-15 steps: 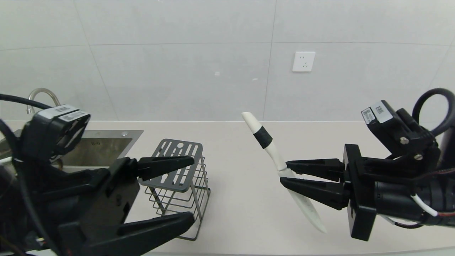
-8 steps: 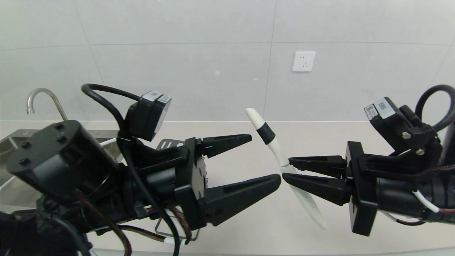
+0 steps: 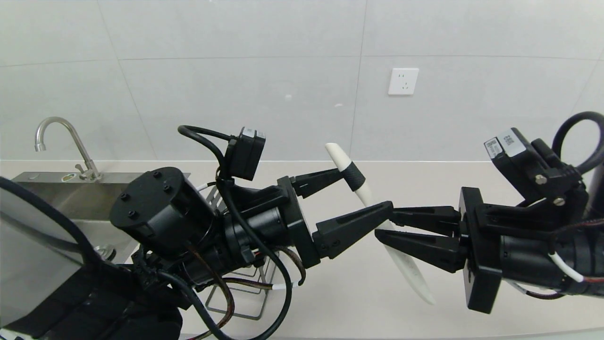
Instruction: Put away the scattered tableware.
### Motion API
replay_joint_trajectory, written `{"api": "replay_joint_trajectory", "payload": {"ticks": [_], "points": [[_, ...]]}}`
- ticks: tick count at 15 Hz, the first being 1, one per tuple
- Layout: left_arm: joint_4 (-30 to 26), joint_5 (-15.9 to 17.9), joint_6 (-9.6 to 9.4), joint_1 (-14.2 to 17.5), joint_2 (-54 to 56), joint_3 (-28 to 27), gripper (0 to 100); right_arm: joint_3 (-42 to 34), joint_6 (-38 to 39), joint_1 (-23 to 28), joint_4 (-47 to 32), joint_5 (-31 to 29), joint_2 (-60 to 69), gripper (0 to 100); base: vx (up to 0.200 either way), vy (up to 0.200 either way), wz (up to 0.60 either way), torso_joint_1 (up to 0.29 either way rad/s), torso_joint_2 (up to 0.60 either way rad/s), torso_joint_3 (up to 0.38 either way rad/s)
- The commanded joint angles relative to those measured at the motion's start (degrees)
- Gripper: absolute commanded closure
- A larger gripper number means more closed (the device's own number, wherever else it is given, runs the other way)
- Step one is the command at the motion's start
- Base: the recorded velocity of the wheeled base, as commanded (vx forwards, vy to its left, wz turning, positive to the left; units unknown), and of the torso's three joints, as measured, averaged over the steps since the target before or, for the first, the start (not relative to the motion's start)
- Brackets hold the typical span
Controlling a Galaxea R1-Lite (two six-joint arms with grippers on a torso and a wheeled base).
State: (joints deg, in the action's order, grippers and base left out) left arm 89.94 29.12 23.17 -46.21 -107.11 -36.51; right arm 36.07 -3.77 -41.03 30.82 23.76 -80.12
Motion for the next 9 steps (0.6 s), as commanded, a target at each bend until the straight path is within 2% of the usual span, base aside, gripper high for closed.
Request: {"api": "replay_joint_trajectory", "payload": {"ticks": [1, 3, 4, 5, 9], "points": [[0.1, 0.0, 0.91, -0.2, -0.1, -1.3, 0, 0.1, 0.0, 0.0, 0.0, 0.1, -0.1, 100, 0.0, 0.0, 0.0, 0.0, 0.0, 0.0], [0.1, 0.0, 2.67, -0.3, 1.4, -2.1, 0, 0.1, 0.0, 0.0, 0.1, 0.1, -0.1, 100, 0.0, 0.0, 0.0, 0.0, 0.0, 0.0], [0.1, 0.0, 4.86, -0.3, 2.3, -2.5, 0, 0.1, 0.0, 0.0, 0.1, 0.1, 0.0, 100, 0.0, 0.0, 0.0, 0.0, 0.0, 0.0], [0.1, 0.0, 6.09, -0.3, 3.1, -2.6, 0, 0.1, 0.0, 0.0, 0.1, 0.1, 0.0, 100, 0.0, 0.0, 0.0, 0.0, 0.0, 0.0], [0.1, 0.0, 6.36, -0.3, 3.1, -3.9, 0, 2.3, 0.0, -0.2, 0.1, 0.1, -0.1, 100, 0.0, 0.0, 0.0, 0.0, 0.0, 0.0]]}}
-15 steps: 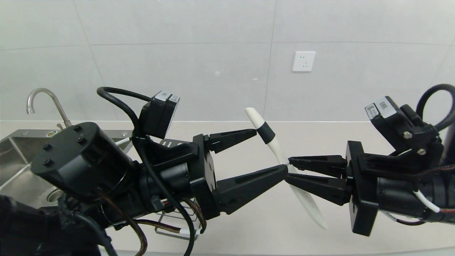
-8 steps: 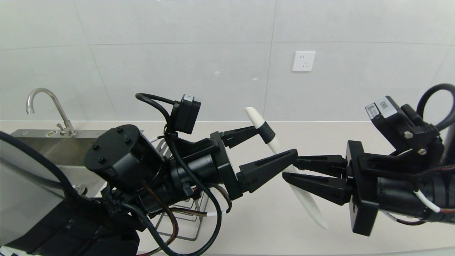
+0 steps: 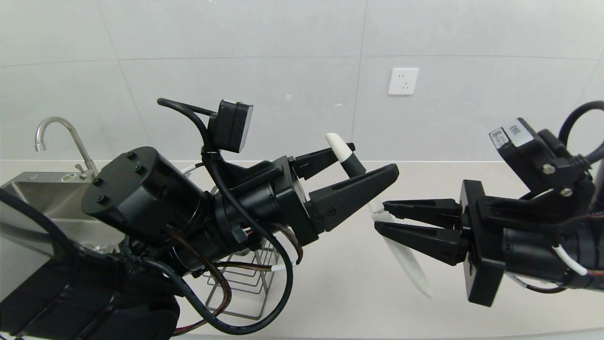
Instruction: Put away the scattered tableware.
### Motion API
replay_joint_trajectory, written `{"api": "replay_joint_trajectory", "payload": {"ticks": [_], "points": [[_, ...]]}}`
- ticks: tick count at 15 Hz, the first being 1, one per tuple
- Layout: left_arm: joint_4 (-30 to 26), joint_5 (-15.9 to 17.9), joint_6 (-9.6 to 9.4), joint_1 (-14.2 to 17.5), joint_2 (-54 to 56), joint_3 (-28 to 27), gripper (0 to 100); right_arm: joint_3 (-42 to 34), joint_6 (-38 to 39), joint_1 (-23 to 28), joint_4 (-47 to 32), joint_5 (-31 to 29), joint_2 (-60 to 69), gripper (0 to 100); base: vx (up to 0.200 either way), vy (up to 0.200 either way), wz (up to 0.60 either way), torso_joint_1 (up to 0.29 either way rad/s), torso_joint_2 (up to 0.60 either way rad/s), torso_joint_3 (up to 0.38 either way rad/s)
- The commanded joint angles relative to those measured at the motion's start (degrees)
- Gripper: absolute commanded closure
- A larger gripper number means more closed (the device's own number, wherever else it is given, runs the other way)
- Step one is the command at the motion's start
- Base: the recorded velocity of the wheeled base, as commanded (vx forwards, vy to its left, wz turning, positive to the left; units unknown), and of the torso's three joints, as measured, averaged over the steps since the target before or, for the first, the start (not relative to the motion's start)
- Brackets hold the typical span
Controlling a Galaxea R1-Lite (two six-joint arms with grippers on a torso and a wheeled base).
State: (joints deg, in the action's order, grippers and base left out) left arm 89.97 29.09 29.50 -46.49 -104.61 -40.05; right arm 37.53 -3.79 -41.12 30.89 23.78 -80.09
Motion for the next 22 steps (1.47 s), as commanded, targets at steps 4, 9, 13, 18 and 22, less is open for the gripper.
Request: {"api": "replay_joint_trajectory", "payload": {"ticks": [4, 9, 13, 18, 22], "points": [[0.0, -0.1, -0.06, 0.0, -0.2, -1.5, 0, 1.8, 0.0, -0.5, 0.1, 0.1, -0.4, 100, 0.0, 0.0, 0.0, 0.0, 0.0, 0.0], [0.0, -1.8, 0.12, 0.1, -1.7, -4.0, 100, 3.9, 0.0, -1.0, 0.1, 0.1, -2.1, 100, 0.0, 0.0, 0.0, 0.0, 0.0, 0.0], [0.0, -1.8, 0.03, 0.1, -0.8, -4.0, 100, 5.1, 0.0, -1.5, 0.3, -0.1, -3.6, 100, 0.0, 0.0, 0.0, 0.0, 0.0, 0.0], [0.0, -2.2, -0.15, 1.2, -0.3, -3.6, 100, 6.6, 0.0, -2.6, 0.7, -1.3, -6.2, 0, 0.0, 0.0, 0.0, 0.0, 0.0, 0.0], [0.0, -2.0, -0.85, 7.5, 3.4, -2.3, 100, 3.9, 0.0, -2.2, 0.7, -1.4, -5.5, 0, 0.0, 0.0, 0.0, 0.0, 0.0, 0.0]]}}
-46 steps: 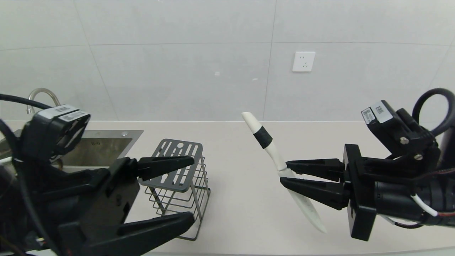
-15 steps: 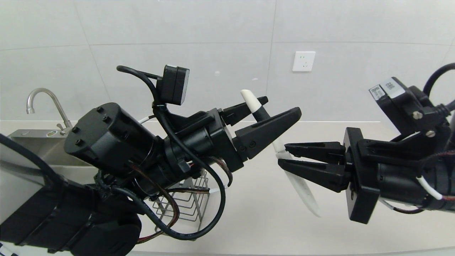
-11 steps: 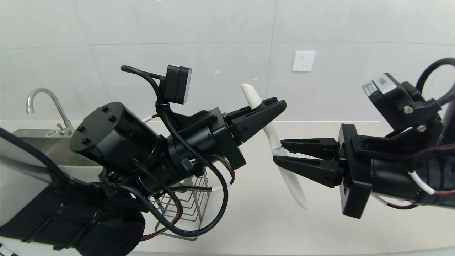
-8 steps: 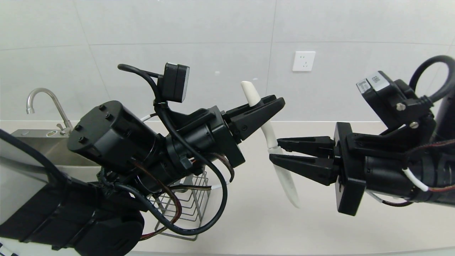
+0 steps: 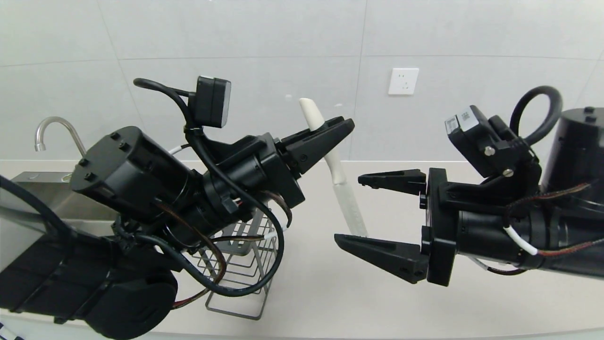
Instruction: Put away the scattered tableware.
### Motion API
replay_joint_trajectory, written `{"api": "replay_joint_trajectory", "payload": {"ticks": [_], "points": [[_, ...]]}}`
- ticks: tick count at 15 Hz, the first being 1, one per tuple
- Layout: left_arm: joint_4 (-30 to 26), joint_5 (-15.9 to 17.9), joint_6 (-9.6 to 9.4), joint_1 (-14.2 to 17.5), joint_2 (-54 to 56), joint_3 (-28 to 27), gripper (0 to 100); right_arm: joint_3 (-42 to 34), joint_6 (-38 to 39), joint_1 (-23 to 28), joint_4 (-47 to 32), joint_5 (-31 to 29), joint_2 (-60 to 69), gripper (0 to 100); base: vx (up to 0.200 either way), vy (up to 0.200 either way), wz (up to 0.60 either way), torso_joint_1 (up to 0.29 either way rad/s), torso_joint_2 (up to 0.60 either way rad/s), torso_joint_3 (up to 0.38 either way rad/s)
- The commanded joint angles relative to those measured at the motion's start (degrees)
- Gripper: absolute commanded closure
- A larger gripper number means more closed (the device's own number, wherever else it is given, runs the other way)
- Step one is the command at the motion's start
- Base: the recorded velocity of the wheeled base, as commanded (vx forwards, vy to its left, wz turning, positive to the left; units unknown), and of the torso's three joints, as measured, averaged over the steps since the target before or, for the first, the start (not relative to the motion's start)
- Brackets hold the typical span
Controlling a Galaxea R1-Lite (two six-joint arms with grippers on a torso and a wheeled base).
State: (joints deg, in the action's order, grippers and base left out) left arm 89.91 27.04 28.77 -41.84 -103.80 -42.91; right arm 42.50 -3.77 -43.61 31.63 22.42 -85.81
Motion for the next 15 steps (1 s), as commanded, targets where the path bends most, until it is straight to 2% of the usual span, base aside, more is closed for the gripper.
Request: {"api": "replay_joint_trajectory", "payload": {"ticks": [1, 2, 5, 7, 8, 9, 11, 12, 13, 15], "points": [[0.1, 0.6, -1.7, 4.8, 4.2, 1.3, 100, -3.0, 0.0, 1.1, -0.2, 0.0, 1.8, 0, 0.0, 0.0, 0.0, 0.0, 0.0, 0.0], [0.1, 1.2, -3.28, 6.7, 5.3, 2.2, 100, -5.5, 0.0, 1.7, -0.4, -0.1, 3.4, 0, 0.0, 0.0, 0.0, 0.0, 0.0, 0.0], [0.1, 4.7, -4.86, 10.1, 9.0, 4.3, 100, -13.3, 0.0, 6.3, -4.0, -3.4, 12.6, 0, 0.0, 0.0, 0.0, 0.0, 0.0, 0.0], [0.1, 6.4, -8.55, 11.0, 11.0, 6.9, 100, -21.1, 0.0, 13.0, -9.5, -6.6, 24.2, 0, 0.0, 0.0, 0.0, 0.0, 0.0, 0.0], [0.1, 7.1, -9.61, 11.3, 11.5, 7.5, 100, -23.3, 0.0, 15.0, -11.5, -7.5, 28.2, 0, 0.0, 0.0, 0.0, 0.0, 0.0, 0.0], [0.1, 9.3, -11.81, 13.3, 12.3, 8.3, 100, -28.0, 0.2, 18.0, -15.4, -9.4, 38.7, 0, 0.0, 0.0, 0.0, 0.0, 0.0, 0.0], [0.1, 10.8, -13.39, 15.7, 12.5, 8.0, 100, -31.5, 2.8, 19.4, -16.0, -11.3, 50.0, 0, 0.0, 0.0, 0.0, 0.0, 0.0, 0.0], [0.1, 10.8, -13.92, 15.8, 12.4, 8.0, 100, -31.9, 2.8, 20.3, -16.1, -12.8, 53.4, 0, 0.0, 0.0, 0.0, 0.0, 0.0, 0.0], [0.1, 10.8, -15.23, 15.9, 12.5, 8.1, 100, -32.0, 2.5, 22.6, -16.5, -14.3, 58.6, 0, 0.0, 0.0, 0.0, 0.0, 0.0, 0.0], [0.1, 10.9, -16.82, 16.4, 13.1, 7.8, 100, -32.2, 2.4, 27.0, -20.1, -14.6, 68.4, 0, 0.0, 0.0, 0.0, 0.0, 0.0, 0.0]]}}
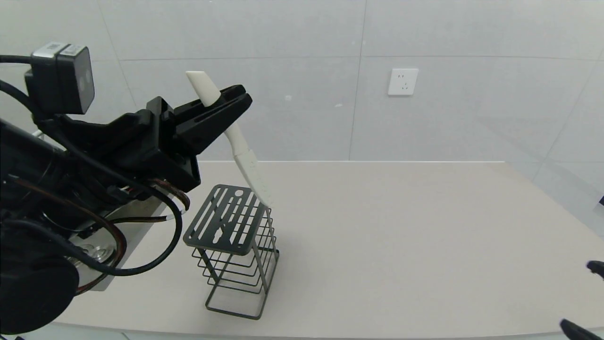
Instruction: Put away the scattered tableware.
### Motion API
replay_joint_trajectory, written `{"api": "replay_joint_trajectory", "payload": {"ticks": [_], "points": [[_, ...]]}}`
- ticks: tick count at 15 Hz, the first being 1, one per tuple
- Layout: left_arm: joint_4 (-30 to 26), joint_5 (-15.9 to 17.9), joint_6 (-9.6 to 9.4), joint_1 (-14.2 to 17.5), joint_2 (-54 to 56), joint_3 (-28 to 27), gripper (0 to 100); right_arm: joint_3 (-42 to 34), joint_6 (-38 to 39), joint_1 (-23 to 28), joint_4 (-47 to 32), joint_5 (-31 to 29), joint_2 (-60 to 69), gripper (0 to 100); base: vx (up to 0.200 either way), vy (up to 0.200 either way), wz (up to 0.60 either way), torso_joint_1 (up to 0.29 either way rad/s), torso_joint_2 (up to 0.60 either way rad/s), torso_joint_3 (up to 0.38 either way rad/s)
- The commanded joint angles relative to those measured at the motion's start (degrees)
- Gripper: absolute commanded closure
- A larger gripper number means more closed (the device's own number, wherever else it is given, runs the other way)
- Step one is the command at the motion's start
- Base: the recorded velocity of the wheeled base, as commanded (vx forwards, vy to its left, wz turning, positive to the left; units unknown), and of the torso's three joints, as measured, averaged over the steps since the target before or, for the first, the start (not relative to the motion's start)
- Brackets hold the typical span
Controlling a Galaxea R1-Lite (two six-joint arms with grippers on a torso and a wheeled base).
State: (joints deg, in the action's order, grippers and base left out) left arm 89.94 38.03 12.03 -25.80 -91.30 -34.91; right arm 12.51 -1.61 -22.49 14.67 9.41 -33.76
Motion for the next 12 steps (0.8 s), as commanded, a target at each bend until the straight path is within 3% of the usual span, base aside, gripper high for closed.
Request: {"api": "replay_joint_trajectory", "payload": {"ticks": [1, 2, 4, 6, 9, 11, 12], "points": [[0.1, 0.8, -0.08, 0.8, 1.4, -0.1, 100, -3.7, -0.1, 7.6, -5.9, -1.5, 21.9, 0, 0.0, 0.0, 0.0, 0.0, 0.0, 0.0], [0.1, 1.0, -0.08, 0.9, 1.4, -0.1, 100, -4.1, -0.1, 7.9, -6.2, -1.4, 22.7, 0, 0.0, 0.0, 0.0, 0.0, 0.0, 0.0], [0.1, 6.6, -0.96, 4.9, 1.8, 0.0, 100, -12.5, -2.3, 9.7, -4.6, -1.2, 28.0, 0, 0.0, 0.0, 0.0, 0.0, 0.0, 0.0], [0.1, 7.5, -2.28, 6.6, 1.5, 0.3, 100, -12.4, -2.3, 9.7, -5.6, -1.6, 28.0, 0, 0.0, 0.0, 0.0, 0.0, 0.0, 0.0], [0.1, 9.8, -3.07, 7.8, 1.3, 3.1, 100, -12.3, 0.5, 9.6, -15.3, -6.3, 27.9, 0, 0.0, 0.0, 0.0, 0.0, 0.0, 0.0], [0.1, 11.8, -6.06, 8.0, 1.2, 4.2, 100, -12.3, 2.5, 9.6, -15.1, -7.6, 27.9, 0, 0.0, 0.0, 0.0, 0.0, 0.0, 0.0], [0.1, 12.7, -6.23, 8.3, 1.1, 4.2, 100, -12.3, 2.5, 9.6, -15.1, -7.7, 28.0, 0, 0.0, 0.0, 0.0, 0.0, 0.0, 0.0]]}}
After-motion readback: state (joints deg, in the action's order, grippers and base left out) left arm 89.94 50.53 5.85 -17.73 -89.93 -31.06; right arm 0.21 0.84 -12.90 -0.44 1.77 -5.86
